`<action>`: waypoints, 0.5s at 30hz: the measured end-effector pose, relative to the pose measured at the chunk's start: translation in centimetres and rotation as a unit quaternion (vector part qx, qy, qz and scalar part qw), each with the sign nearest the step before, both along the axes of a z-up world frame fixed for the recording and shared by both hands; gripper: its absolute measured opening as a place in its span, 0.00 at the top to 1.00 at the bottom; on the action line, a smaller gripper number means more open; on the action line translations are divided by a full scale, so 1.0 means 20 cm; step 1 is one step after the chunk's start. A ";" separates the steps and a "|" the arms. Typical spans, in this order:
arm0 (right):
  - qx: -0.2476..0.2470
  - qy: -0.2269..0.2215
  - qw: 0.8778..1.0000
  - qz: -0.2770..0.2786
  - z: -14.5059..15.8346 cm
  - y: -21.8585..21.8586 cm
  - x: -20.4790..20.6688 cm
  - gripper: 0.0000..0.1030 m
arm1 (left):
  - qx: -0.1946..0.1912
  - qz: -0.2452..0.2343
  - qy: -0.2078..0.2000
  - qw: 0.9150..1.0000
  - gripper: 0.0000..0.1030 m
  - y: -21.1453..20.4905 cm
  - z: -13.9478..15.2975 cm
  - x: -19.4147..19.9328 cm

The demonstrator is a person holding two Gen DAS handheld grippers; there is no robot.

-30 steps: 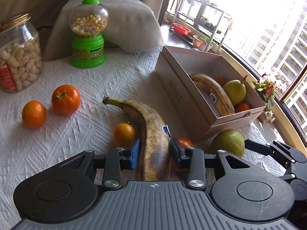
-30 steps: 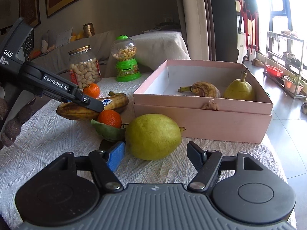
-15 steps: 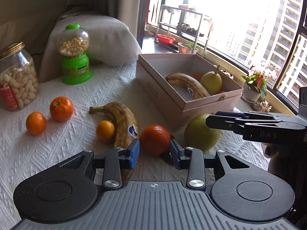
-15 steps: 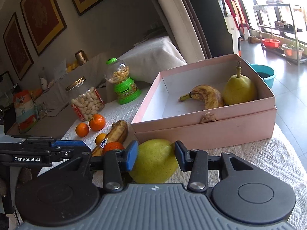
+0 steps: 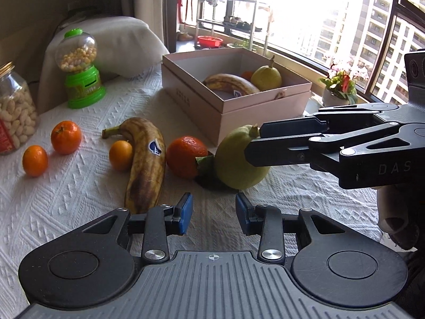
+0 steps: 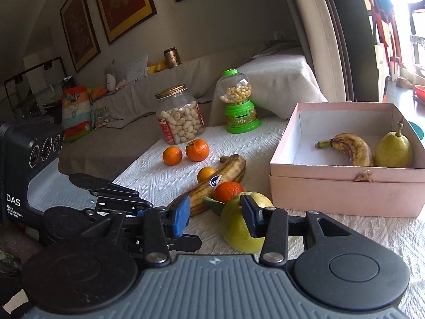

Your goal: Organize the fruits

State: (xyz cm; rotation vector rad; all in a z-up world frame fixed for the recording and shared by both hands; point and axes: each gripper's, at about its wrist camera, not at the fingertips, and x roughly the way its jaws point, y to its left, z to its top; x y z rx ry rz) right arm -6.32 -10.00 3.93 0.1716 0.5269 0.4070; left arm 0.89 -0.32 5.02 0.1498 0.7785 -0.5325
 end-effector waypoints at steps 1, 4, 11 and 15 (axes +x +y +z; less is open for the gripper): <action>0.002 0.001 1.000 0.000 0.00 -0.01 0.00 0.58 | 0.000 -0.003 -0.006 1.000 0.62 -0.01 0.01 -0.01; 0.009 0.004 1.000 -0.010 0.00 -0.06 -0.01 0.58 | -0.001 -0.010 -0.035 0.999 0.62 -0.05 0.05 -0.01; 0.021 -0.019 0.994 -0.106 0.05 -0.30 -0.03 0.58 | -0.001 -0.036 -0.070 0.997 0.61 -0.25 0.12 0.06; 0.023 -0.002 0.990 -0.142 -0.01 -0.39 -0.03 0.57 | 0.030 -0.020 -0.068 0.997 0.59 -0.34 0.09 0.11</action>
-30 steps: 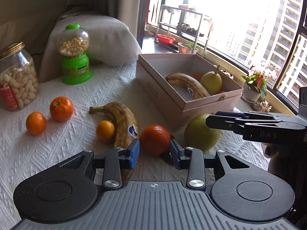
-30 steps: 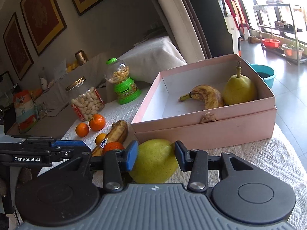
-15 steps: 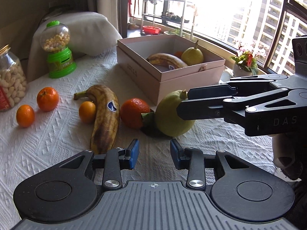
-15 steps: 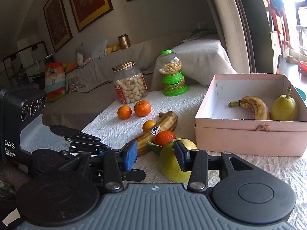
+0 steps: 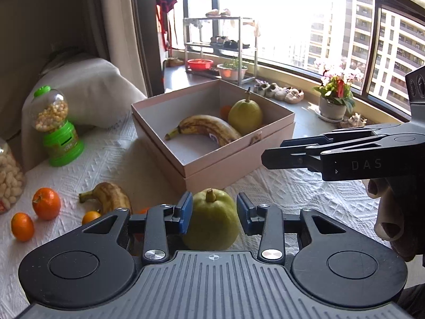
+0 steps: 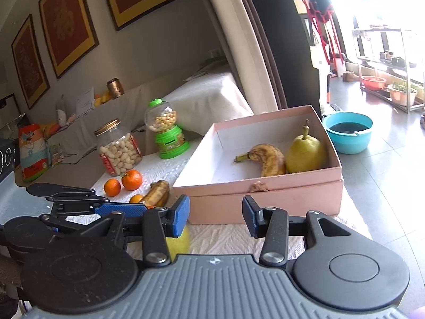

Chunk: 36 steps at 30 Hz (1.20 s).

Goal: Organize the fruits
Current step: 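Lift the green pear with the left gripper while the right moves toward the stickered banana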

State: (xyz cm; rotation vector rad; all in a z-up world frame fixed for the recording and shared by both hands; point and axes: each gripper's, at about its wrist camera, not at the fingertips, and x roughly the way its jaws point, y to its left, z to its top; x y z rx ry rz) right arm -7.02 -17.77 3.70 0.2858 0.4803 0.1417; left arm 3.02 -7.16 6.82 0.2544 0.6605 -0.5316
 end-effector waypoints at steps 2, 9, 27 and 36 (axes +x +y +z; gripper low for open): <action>0.001 0.010 1.000 -0.008 -0.04 -0.02 0.00 0.57 | 0.018 0.011 -0.006 1.000 0.56 -0.01 -0.02 0.01; 0.024 0.034 0.999 -0.025 -0.15 -0.07 0.01 0.51 | 0.015 0.021 0.010 1.000 0.55 0.00 -0.02 0.06; 0.023 0.057 0.998 -0.031 -0.23 -0.07 0.01 0.44 | 0.014 0.027 0.047 0.998 0.36 0.00 -0.06 0.08; 0.019 0.064 0.997 -0.031 -0.24 -0.06 0.03 0.42 | -0.008 0.041 0.063 0.997 0.38 0.00 -0.09 0.13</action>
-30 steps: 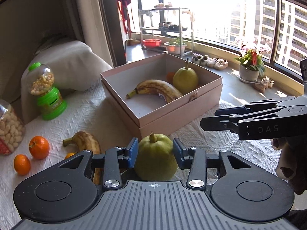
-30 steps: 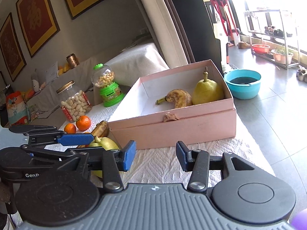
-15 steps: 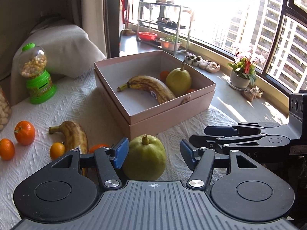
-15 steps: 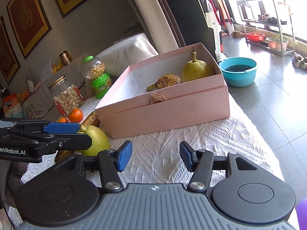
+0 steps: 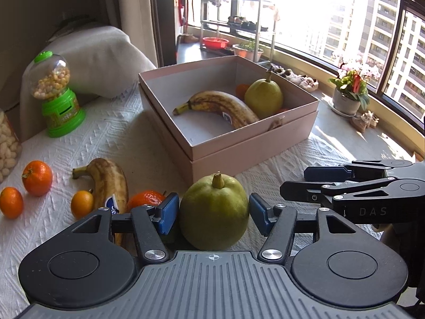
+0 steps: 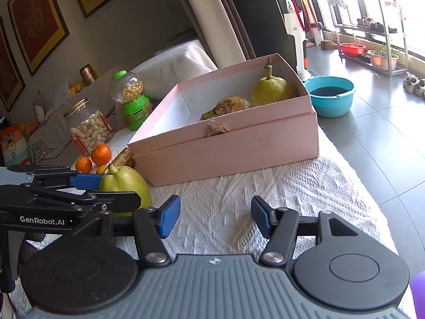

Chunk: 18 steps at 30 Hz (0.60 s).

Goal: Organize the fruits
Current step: 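Lift the green pear with the left gripper while the right moves toward the stickered banana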

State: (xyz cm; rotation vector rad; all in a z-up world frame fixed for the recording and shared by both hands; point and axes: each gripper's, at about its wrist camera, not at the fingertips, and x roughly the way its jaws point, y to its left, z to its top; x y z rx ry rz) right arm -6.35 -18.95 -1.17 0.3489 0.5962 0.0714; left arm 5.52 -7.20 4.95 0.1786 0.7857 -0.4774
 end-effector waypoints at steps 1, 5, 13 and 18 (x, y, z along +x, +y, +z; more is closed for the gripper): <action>-0.001 0.000 1.000 0.000 0.00 0.00 0.00 0.42 | -0.002 0.002 0.002 1.000 0.38 0.00 0.00 0.01; -0.002 0.000 1.000 -0.001 0.00 0.00 0.00 0.42 | 0.001 0.005 -0.001 1.000 0.38 -0.02 0.00 0.02; -0.002 0.000 1.000 -0.001 0.00 0.00 0.00 0.40 | 0.007 0.002 -0.008 1.000 0.38 -0.03 -0.02 0.02; -0.002 0.000 1.000 -0.001 0.00 0.00 0.00 0.40 | 0.026 -0.010 -0.033 0.999 0.38 -0.05 -0.04 0.00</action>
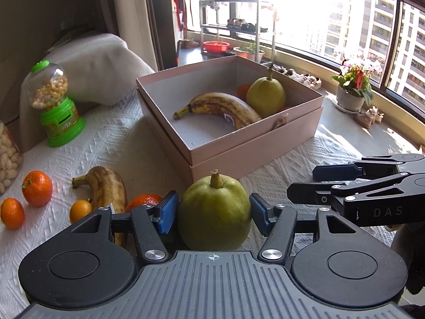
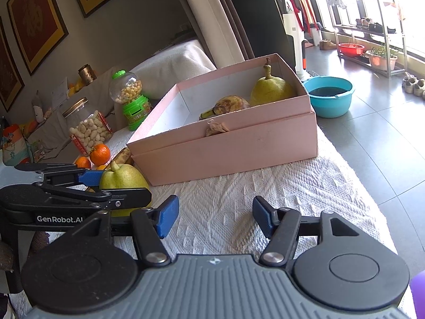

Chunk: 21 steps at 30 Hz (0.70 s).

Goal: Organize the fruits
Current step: 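Lift the green pear with the left gripper while the right moves toward the stickered banana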

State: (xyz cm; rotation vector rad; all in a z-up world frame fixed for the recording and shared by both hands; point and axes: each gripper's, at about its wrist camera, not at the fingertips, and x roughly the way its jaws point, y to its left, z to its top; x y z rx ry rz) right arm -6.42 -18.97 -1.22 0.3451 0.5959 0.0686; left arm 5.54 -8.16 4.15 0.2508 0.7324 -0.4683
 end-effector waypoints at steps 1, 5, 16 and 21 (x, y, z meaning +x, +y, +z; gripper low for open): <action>0.000 0.000 1.000 0.000 0.00 0.00 0.00 0.40 | 0.010 -0.005 -0.010 1.000 0.38 -0.01 -0.01 -0.01; 0.001 0.000 1.000 0.000 0.00 0.00 0.00 0.39 | 0.046 -0.018 -0.043 0.998 0.37 -0.05 -0.04 -0.05; -0.008 0.004 1.000 0.001 0.00 0.01 0.00 0.38 | -0.059 0.022 -0.007 0.998 0.38 0.23 0.03 -0.21; -0.038 -0.010 0.998 0.038 0.08 0.13 0.01 0.38 | -0.065 0.086 -0.021 0.994 0.38 0.50 0.12 -0.33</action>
